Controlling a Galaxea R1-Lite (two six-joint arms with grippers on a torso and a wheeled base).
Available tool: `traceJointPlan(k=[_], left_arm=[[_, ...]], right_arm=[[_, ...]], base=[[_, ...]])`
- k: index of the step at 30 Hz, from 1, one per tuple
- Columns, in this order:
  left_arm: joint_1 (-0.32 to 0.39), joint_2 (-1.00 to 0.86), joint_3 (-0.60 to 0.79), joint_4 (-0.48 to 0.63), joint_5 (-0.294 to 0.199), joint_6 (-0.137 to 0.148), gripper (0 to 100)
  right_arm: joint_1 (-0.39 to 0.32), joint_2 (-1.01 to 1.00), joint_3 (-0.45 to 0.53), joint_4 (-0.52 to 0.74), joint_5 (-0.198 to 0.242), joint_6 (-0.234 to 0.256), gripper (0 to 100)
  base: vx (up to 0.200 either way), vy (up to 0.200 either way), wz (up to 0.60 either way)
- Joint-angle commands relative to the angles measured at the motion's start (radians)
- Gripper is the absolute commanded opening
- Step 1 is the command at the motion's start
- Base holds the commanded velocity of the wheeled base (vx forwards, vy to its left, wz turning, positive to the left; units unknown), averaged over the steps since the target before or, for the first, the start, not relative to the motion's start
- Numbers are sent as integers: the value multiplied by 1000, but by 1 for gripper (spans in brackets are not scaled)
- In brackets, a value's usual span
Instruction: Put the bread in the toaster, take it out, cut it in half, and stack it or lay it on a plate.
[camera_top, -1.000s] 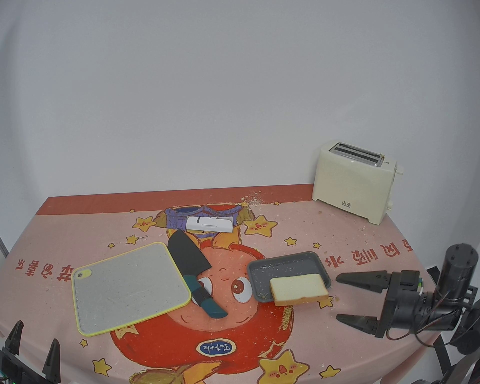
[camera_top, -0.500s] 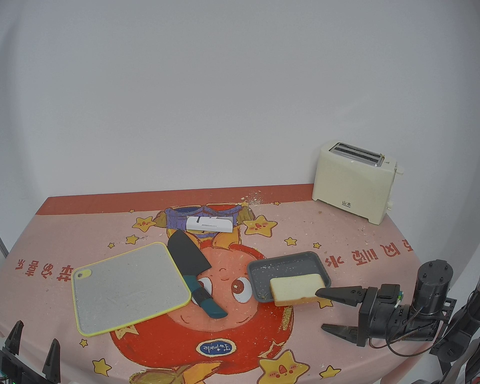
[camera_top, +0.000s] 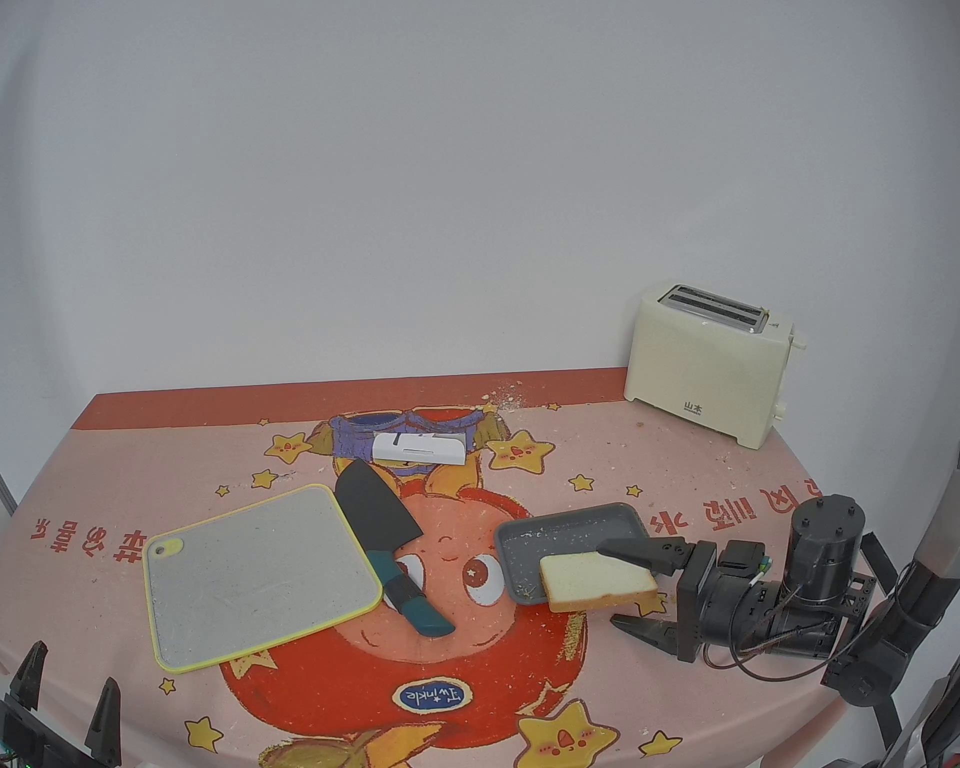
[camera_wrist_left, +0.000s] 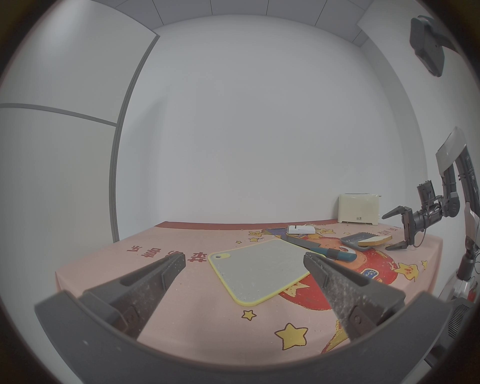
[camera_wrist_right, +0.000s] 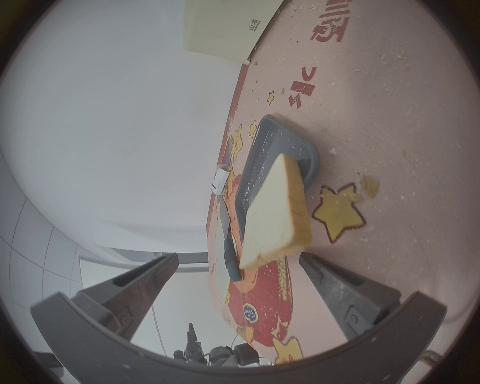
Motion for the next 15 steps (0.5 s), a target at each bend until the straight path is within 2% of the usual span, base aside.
traceJointPlan(k=[1,5,15], left_arm=[[1,-2,18,1,1,-1,100],[1,-2,18,-1,1,-1,100],[0,-2,18,-1,1,-1,100]], right_arm=[[-3,1,-14,-5,2,43,100],[-12,-1,-29,-5,4,89,100],[-18,5,-46,4,7,91,100]], base=[[0,0,0],[0,0,0],[0,0,0]])
